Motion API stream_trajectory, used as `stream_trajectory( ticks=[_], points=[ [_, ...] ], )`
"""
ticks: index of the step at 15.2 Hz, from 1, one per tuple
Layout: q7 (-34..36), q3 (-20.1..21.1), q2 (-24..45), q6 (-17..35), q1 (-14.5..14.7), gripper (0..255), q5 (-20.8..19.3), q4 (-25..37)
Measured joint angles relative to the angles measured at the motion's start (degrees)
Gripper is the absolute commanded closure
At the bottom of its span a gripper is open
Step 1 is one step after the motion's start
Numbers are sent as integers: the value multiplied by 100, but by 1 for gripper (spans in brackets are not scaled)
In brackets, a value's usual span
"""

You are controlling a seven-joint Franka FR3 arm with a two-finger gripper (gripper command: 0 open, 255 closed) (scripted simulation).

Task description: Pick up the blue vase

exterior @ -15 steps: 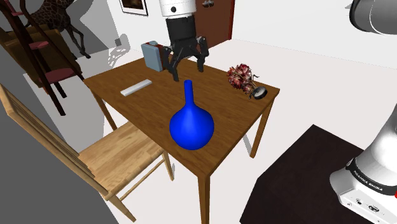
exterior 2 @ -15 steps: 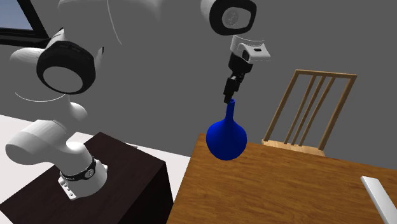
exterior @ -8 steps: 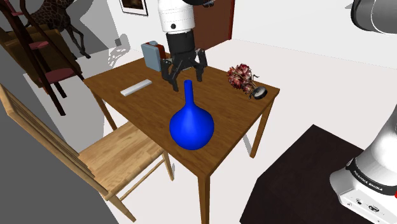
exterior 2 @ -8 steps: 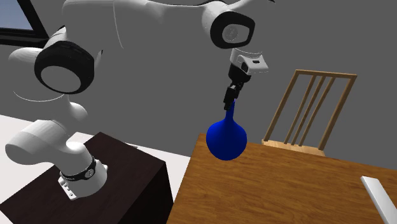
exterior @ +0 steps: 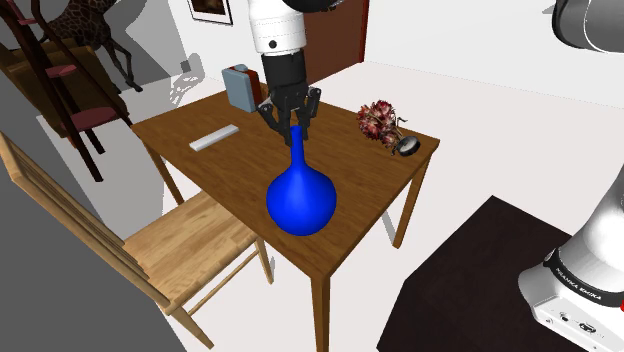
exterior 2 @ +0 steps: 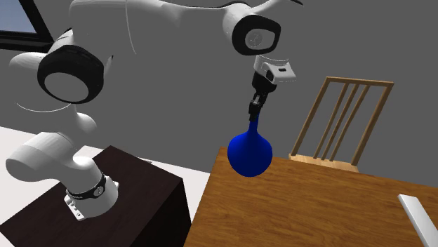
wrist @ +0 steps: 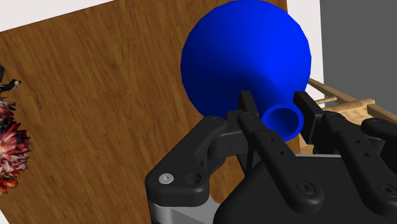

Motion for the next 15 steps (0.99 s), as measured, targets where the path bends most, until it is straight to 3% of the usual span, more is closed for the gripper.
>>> stream_trajectory(
  ticks=[4,15],
  points=[
    [3,0,22,-49,10,255,-6,61],
    [64,-1,342,-1035,228,255,-129,1359]
  ],
)
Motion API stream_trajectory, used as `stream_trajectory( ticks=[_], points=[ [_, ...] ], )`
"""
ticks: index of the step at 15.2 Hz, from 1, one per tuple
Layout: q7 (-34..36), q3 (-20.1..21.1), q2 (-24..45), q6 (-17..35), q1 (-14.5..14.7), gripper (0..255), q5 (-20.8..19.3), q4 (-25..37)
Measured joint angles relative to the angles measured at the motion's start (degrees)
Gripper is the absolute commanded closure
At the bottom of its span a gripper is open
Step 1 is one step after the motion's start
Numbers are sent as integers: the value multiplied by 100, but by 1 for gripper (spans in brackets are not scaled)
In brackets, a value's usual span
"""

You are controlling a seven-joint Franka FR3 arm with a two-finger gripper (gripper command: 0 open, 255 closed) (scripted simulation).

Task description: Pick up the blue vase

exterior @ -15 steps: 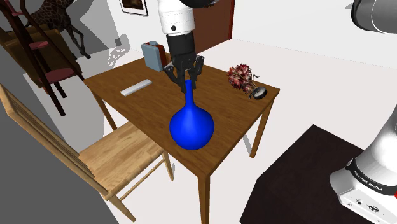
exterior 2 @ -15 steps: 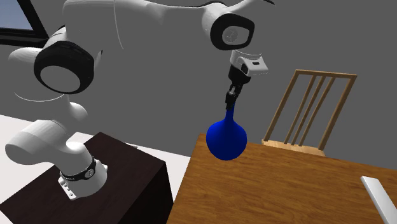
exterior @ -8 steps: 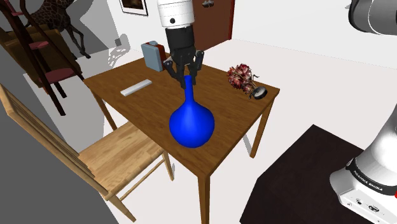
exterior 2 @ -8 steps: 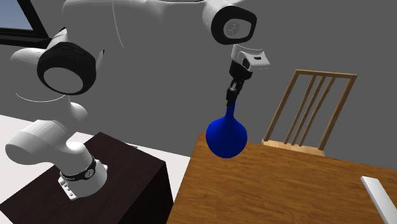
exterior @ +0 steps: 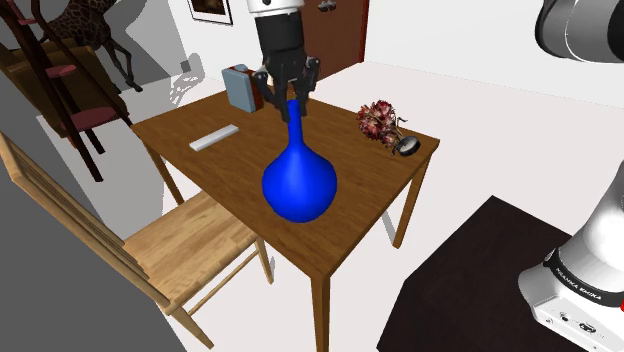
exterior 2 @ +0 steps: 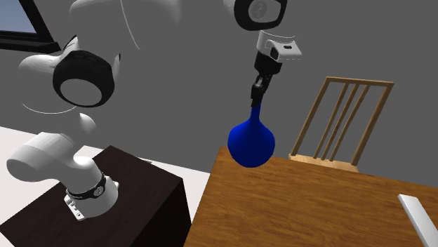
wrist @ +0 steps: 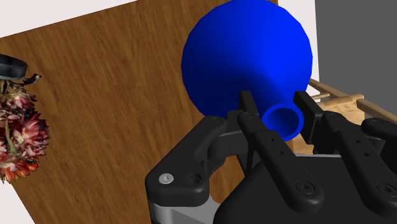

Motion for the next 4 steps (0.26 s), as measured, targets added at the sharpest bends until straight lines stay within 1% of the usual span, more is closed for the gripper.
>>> stream_trajectory(
  ticks=[2,4],
  points=[
    [27,-3,133,-257,92,255,-52,391],
    [26,-9,205,-430,137,255,-82,637]
  ],
)
